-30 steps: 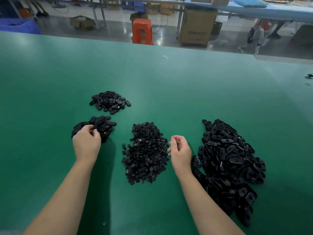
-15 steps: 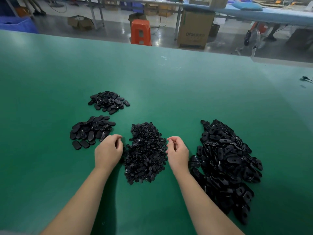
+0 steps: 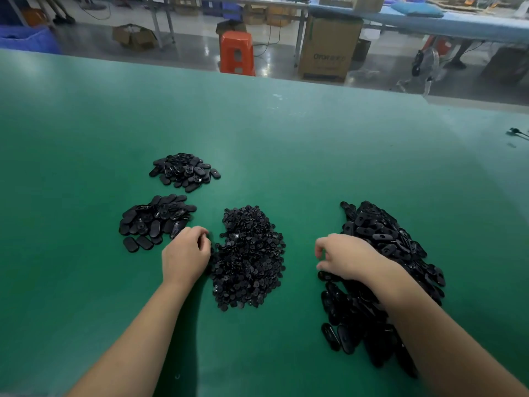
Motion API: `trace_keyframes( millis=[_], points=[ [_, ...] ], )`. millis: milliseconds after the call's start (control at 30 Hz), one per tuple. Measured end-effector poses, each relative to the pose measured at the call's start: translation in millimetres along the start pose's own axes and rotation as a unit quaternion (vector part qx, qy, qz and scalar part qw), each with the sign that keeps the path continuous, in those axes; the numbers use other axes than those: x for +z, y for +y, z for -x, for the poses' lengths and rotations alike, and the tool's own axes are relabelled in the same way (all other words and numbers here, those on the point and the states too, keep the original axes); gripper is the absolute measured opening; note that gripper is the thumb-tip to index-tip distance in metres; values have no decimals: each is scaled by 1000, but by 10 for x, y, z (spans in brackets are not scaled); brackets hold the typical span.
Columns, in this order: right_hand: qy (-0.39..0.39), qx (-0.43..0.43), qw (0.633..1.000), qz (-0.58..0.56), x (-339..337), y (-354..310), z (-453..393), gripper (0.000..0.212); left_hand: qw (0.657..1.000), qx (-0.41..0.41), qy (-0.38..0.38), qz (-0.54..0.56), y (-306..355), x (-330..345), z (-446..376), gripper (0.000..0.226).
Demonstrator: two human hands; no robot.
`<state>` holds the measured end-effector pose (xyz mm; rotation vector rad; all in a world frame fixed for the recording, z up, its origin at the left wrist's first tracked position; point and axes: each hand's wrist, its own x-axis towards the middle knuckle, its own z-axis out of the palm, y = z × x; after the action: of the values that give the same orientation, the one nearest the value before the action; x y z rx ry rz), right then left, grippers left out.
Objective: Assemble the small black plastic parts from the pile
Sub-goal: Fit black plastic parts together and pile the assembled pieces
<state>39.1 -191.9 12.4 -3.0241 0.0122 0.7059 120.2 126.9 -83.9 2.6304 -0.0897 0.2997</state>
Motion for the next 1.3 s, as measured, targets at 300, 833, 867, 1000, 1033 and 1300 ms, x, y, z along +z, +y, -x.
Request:
trace_keyframes(
  millis=[300, 833, 867, 1000, 1033, 1300],
  points=[
    [-49, -12, 998, 24, 139, 48, 30, 28, 1000, 0, 1, 1, 3, -7, 23, 18],
    [218, 52, 713, -664, 166, -436, -152, 26, 1000, 0, 1, 30, -28, -44, -1, 18],
    [232, 63, 677, -696, 216, -517, -183, 24, 1000, 3, -3, 31, -25, -50, -2, 17],
    [291, 110, 642, -701, 463, -752, -313, 18, 999, 11, -18, 26, -14, -87, 4, 12],
    [303, 122, 639, -696, 514, -790, -336, 18, 999, 10, -18, 28, -12, -93, 3, 12],
    [376, 147, 647, -647, 735, -934, -380, 32, 998, 23, -46, 37, -28, -129, -1, 18]
  ],
)
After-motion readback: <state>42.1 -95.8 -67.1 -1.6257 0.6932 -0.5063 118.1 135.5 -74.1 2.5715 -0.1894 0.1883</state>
